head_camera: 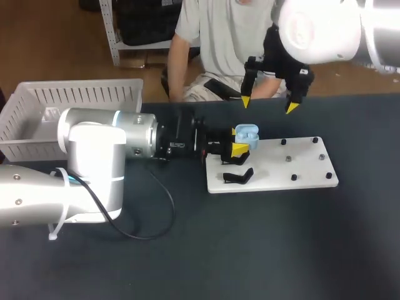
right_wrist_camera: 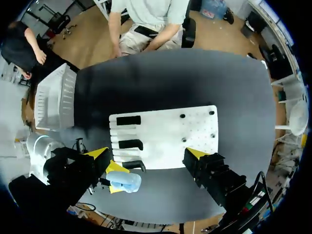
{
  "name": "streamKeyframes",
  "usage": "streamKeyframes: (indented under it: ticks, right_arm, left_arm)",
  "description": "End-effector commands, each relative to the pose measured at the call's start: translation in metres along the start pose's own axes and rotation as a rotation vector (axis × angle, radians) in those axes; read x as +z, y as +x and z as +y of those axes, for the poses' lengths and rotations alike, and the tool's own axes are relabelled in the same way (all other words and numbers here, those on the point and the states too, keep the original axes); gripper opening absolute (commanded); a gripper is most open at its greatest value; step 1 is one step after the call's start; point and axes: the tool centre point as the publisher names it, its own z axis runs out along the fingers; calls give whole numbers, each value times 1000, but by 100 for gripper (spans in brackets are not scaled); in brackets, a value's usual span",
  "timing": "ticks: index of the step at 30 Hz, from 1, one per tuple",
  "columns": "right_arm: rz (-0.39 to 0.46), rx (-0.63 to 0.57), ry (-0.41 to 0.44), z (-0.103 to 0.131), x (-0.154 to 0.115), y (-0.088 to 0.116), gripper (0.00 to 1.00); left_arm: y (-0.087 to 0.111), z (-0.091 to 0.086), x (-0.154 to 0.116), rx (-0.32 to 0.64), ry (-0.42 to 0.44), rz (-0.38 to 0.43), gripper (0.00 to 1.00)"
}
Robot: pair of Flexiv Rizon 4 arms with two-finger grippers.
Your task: Pick up each earbud case from the left stands, insert the matching earbuds, close the lid, and place the case in the box.
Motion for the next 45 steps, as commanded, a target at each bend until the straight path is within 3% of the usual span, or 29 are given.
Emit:
streamKeyframes:
  ticks: [1,11,21,29,30,32,38,42,45]
  right_arm:
    - [45,30,4,0,16,-13,100]
    - [123,37,39,-6,35,-3,100]
    - [192,17,81,-23,31,38,100]
    - [275,-10,71,-26,26,57,100]
    - [259,-10,74,-26,25,59,100]
    - [142,6,84,-28,20,58,100]
    - [-106,79,-1,-43,-15,44,100]
    - [-146,115,-45,-56,-29,39,100]
    - [-146,115,-45,-56,-29,39,100]
  left_arm:
    - [1,-1,0,4,-6,-3,0]
    - [1,-1,0,4,-6,-3,0]
    - [1,-1,0,4,-6,-3,0]
    - [1,-1,0,4,-6,-3,0]
    - [1,-1,0,4,-6,-3,0]
    - [1,-1,0,4,-6,-3,0]
    - [1,-1,0,4,-6,-3,0]
    - [-8,0,-15,26,-35,22,0]
    - [-18,7,-45,37,-97,45,0]
